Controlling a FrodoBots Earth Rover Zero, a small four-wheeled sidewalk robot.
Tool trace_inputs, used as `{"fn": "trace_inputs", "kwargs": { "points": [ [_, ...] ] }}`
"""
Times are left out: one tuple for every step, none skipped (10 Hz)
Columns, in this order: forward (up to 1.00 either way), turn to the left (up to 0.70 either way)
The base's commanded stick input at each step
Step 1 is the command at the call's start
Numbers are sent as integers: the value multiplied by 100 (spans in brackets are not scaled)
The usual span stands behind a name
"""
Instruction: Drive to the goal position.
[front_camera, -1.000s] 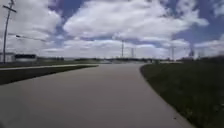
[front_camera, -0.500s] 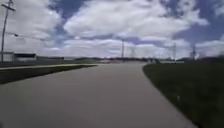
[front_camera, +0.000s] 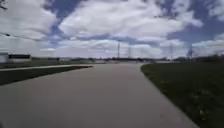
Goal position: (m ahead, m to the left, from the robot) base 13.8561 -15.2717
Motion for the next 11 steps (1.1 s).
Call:
{"fn": "trace_inputs", "kwargs": {
  "points": [
    [100, -27],
    [100, -27],
    [100, -27],
    [100, -24],
    [100, 0],
    [100, 0],
    [100, 0],
    [100, 0],
    [100, 0],
    [100, 0],
    [100, 0]
  ]
}}
